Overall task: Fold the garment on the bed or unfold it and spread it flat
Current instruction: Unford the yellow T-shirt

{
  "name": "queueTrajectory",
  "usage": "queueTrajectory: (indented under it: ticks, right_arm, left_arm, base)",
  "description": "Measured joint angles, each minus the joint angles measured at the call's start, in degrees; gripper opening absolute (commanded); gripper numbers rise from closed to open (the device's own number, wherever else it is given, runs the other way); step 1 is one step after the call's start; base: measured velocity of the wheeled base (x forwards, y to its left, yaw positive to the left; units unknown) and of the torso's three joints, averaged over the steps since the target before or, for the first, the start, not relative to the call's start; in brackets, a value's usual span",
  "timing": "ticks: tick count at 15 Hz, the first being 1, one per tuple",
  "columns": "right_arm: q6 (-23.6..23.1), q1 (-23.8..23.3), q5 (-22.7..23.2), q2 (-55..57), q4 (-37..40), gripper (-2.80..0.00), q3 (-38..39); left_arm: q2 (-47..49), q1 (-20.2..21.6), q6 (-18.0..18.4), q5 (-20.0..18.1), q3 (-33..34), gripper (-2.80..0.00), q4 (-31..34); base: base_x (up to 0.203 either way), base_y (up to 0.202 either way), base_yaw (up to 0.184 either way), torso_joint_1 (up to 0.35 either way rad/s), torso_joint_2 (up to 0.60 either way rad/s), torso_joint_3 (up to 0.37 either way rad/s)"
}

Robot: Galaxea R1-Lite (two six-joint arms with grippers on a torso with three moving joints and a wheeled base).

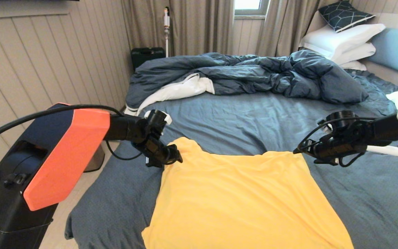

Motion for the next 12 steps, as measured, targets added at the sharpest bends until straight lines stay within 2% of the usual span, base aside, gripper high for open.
queueTrajectory:
  ticks: [3,6,12]
  right_arm:
    - [0.17,0.56,0.11,0.57,-0.05,0.00,-0.52]
    - [0.22,1.71,0.06,1.30,-0.07,0.00,-0.93]
    - [0.66,3.34,0.06,1.74,-0.05,0.00,-1.06]
  left_arm:
    - [0.16,-0.07,-0.05,-0.16,-0.20,0.00,-0.23]
    - [0.39,-0.43,-0.11,-2.50,-0.52,0.00,-0.14]
    - [1.37,-0.43,-0.12,-2.71,-0.77,0.00,-0.25]
  base:
    - [0.000,0.000,0.000,0.000,0.00,0.000]
    - [0.000,0.000,0.000,0.000,0.00,0.000]
    - [0.000,0.000,0.000,0.000,0.00,0.000]
